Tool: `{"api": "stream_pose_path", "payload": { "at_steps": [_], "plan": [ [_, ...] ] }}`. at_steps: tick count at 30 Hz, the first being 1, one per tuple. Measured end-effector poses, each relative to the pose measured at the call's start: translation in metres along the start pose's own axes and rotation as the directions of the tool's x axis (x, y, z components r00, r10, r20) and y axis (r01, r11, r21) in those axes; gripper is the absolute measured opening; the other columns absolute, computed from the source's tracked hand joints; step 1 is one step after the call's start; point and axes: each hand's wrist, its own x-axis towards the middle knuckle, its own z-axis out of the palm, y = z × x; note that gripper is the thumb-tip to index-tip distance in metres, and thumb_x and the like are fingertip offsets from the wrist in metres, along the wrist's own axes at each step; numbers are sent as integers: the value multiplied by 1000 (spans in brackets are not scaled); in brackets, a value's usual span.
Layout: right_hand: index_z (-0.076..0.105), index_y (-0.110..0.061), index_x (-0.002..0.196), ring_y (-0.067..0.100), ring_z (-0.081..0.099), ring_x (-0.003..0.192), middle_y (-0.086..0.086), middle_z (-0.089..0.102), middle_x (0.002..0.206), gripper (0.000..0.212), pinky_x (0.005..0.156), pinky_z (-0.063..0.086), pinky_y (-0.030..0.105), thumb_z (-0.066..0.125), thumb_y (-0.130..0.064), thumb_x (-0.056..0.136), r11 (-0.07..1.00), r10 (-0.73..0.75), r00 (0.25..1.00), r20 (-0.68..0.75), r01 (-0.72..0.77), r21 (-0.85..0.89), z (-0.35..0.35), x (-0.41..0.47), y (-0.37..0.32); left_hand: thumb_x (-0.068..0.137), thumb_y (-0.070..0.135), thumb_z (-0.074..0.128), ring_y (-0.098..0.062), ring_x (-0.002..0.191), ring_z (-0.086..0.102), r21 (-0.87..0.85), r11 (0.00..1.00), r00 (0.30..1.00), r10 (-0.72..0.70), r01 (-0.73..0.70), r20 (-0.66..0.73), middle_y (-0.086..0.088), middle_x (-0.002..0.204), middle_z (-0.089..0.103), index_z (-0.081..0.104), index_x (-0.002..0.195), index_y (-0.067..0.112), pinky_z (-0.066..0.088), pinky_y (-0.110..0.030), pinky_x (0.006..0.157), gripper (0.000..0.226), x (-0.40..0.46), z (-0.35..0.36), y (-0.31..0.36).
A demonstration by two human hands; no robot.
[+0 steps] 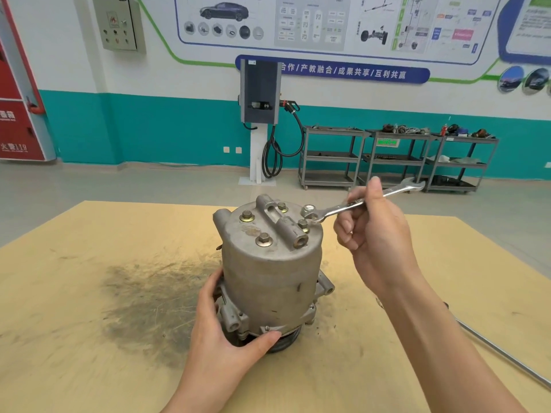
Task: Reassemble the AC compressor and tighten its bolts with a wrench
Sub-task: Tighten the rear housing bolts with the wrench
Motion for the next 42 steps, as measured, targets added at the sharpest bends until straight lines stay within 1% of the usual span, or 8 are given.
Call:
{"api": "stream_pose_path", "payload": {
  "at_steps": [9,13,16,22,26,33,40,42],
  "plan": [
    [53,-12,84,13,43,41,3,49,49,39,39,33,19,34,-40,103,990,143,982,122,-144,4,-7,4,-4,37,57,83,26,117,39,-6,1000,1000,-9,9,-6,57,120,35,21,111,84,40,-9,85,100,-1,-1,5],
    [55,-10,86,14,44,42,5,50,50,40,40,33,20,33,-38,104,985,166,972,165,-171,15,-11,5,-5,38,56,82,26,116,40,-10,1000,1000,-7,7,-7,56,120,36,22,111,84,40,1,81,99,-2,-1,8],
    [56,-11,85,14,41,41,4,48,50,41,41,32,21,34,-39,103,977,194,964,183,-206,52,-11,6,-1,38,56,83,27,115,40,-13,1000,1000,-1,1,-11,56,119,37,22,111,84,35,7,81,98,-2,-2,8],
    [56,-12,85,12,38,39,2,45,49,40,41,28,20,34,-41,103,954,242,952,189,-269,131,-11,9,7,39,59,92,25,117,41,-24,1000,1000,3,-3,0,55,120,37,23,110,84,38,4,81,103,-3,-3,9],
    [54,-8,84,10,40,36,4,46,48,39,34,29,15,35,-37,103,911,287,936,202,-332,244,-10,9,7,45,47,96,23,118,42,-24,1000,1000,12,-12,-2,53,121,39,24,111,84,33,7,83,104,-3,-2,6],
    [54,-5,79,19,51,37,11,53,45,45,31,34,16,32,-34,105,973,155,986,66,-164,160,-1,3,3,44,49,88,20,120,43,-24,1000,1000,1,-1,3,50,125,40,25,115,81,34,6,84,100,-3,-2,4],
    [54,-5,77,18,48,34,11,52,44,45,29,33,16,33,-33,106,976,137,990,44,-143,164,1,-1,1,41,57,85,18,122,43,-18,1000,1000,-4,4,1,48,127,39,24,118,78,40,-6,87,101,-3,-2,4],
    [54,-5,77,18,48,32,11,52,44,45,28,31,16,32,-31,106,988,84,996,22,-86,131,3,-3,3,41,57,85,18,122,43,-15,1000,1000,-7,7,1,48,128,39,23,119,78,40,-3,86,101,-3,-2,4]
  ]
}}
